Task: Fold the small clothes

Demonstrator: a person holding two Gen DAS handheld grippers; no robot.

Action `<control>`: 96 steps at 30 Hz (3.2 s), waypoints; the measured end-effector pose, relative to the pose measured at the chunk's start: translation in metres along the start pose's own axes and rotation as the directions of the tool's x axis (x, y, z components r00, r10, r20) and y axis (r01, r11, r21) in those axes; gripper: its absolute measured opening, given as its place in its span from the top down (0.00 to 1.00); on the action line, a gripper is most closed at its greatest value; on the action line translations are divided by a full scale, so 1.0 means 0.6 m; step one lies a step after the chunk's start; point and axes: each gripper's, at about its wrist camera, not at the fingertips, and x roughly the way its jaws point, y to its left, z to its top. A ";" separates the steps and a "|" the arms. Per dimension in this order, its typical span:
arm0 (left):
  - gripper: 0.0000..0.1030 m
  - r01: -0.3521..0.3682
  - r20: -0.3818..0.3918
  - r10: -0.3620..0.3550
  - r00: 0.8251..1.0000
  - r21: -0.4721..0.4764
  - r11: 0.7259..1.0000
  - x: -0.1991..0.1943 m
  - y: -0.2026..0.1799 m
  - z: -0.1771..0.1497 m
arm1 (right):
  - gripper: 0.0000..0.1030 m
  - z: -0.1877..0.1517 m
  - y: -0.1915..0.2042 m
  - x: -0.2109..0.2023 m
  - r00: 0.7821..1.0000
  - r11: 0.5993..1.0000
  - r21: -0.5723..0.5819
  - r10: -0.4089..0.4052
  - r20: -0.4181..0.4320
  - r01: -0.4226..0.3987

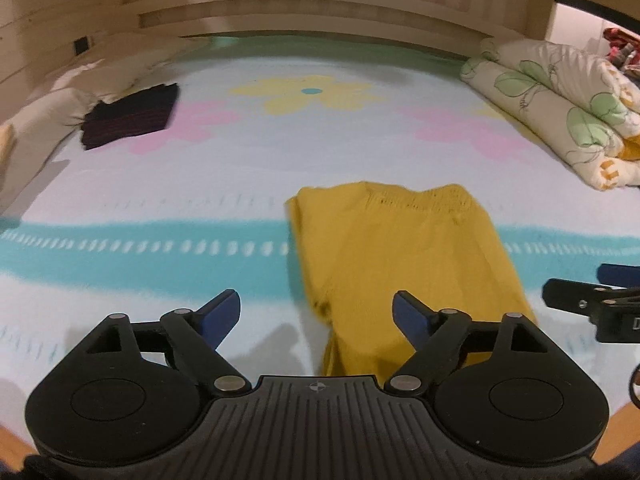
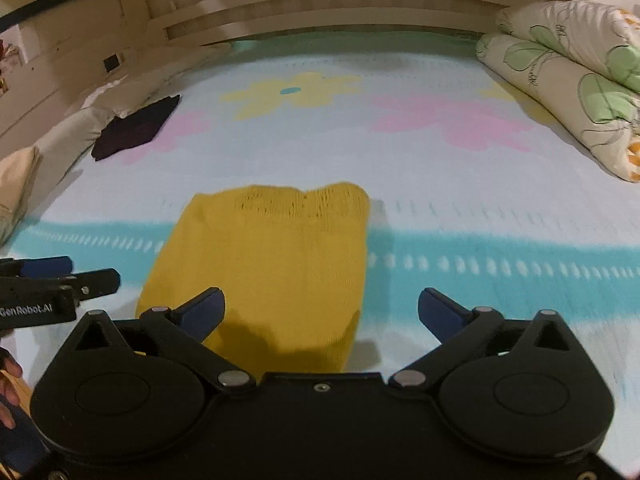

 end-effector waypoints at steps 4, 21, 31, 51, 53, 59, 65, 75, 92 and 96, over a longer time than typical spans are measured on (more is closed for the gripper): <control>0.19 -0.015 -0.005 0.015 1.000 0.010 1.000 -0.017 -0.006 -0.022 | 0.00 -0.027 0.000 -0.026 1.000 1.000 0.023 -0.017 0.020 0.016; 0.19 -0.052 0.004 0.052 0.999 0.041 0.998 -0.041 -0.025 -0.058 | 0.00 -0.067 0.031 -0.042 0.999 0.999 -0.028 -0.022 0.041 0.023; 0.20 -0.059 -0.015 0.060 0.998 0.051 0.997 -0.038 -0.032 -0.059 | 0.00 -0.072 0.030 -0.034 0.999 0.999 -0.007 -0.035 0.017 0.035; 0.20 -0.060 -0.028 0.062 0.998 0.048 0.997 -0.035 -0.023 -0.065 | 0.00 -0.073 0.033 -0.028 0.999 0.999 0.002 -0.039 -0.004 0.039; 0.20 -0.058 -0.032 0.059 0.998 0.044 0.997 -0.035 -0.022 -0.064 | 0.00 -0.072 0.034 -0.028 0.999 0.999 0.003 -0.038 -0.006 0.038; 0.20 -0.074 -0.036 0.075 0.997 0.039 0.996 -0.035 -0.023 -0.064 | 0.00 -0.073 0.034 -0.027 0.999 0.999 0.007 -0.039 -0.007 0.039; 0.20 -0.085 -0.036 0.086 0.996 0.037 0.996 -0.035 -0.025 -0.065 | 0.00 -0.074 0.033 -0.026 0.999 0.999 0.009 -0.039 -0.008 0.039; 0.20 -0.067 -0.064 0.067 0.996 0.004 0.998 -0.030 -0.023 -0.065 | 0.00 -0.074 0.031 -0.026 0.999 0.999 0.011 -0.039 -0.007 0.039; 0.20 -0.076 -0.076 0.075 0.994 -0.017 0.997 -0.026 -0.031 -0.062 | 0.00 -0.074 0.032 -0.025 0.999 0.999 0.019 -0.042 -0.010 0.042; 0.20 -0.067 -0.062 0.064 0.996 -0.048 0.997 -0.027 -0.027 -0.063 | 0.00 -0.075 0.034 -0.024 0.999 0.999 0.027 -0.046 -0.011 0.046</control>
